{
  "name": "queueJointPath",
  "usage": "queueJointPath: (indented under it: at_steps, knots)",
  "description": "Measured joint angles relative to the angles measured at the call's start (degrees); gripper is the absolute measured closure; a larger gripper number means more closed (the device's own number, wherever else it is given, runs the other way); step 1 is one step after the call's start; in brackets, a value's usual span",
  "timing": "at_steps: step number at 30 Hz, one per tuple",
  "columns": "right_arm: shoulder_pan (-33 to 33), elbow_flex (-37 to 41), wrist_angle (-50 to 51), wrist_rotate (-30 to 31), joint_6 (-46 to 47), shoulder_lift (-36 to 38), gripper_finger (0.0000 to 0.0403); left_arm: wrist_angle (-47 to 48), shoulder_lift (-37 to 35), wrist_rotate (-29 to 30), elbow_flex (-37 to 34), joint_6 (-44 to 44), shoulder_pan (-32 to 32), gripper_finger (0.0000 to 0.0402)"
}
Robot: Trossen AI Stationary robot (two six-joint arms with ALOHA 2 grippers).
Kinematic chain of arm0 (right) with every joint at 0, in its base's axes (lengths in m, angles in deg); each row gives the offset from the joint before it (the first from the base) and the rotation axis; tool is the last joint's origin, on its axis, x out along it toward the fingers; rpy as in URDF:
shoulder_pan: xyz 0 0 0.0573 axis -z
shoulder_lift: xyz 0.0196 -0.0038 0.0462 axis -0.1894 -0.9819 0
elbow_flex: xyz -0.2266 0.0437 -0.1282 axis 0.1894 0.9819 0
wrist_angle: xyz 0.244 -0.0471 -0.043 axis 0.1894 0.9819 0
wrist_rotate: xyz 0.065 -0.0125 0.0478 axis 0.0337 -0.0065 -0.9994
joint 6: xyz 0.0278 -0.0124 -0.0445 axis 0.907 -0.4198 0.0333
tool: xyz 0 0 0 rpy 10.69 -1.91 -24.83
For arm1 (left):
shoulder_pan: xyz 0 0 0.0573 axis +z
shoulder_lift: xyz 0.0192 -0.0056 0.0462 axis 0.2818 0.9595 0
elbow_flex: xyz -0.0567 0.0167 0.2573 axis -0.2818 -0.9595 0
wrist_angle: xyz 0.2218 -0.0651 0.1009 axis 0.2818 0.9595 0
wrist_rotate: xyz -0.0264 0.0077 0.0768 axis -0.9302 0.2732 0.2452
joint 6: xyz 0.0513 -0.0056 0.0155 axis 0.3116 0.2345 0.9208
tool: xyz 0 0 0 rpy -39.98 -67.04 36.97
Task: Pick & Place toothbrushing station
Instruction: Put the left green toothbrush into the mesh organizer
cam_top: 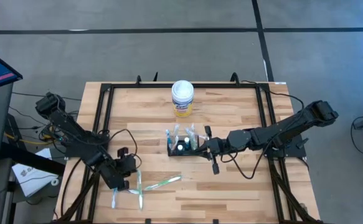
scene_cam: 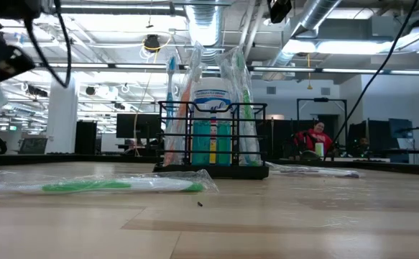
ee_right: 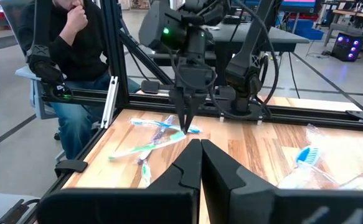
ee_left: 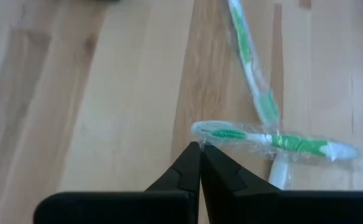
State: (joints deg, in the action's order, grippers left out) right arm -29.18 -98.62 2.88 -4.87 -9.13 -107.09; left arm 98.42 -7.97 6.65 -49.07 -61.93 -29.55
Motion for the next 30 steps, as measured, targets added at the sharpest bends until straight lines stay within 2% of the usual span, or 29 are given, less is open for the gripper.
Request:
queueJointPath:
  at_steps: [15,25,30]
  knots:
    - [0.0,0.0,0.6,0.0,0.0,0.0,0.0403,0.2,0.0,8.9,10.1,13.3,2.6,0.0401]
    - [0.0,0.0,0.6,0.0,0.0,0.0,0.0403,0.0,0.0,19.2,14.7,22.1,4.6,0.0401]
    - [0.0,0.0,0.6,0.0,0.0,0.0,0.0403,-0.6,0.0,23.1,15.6,23.0,7.0,0.0401]
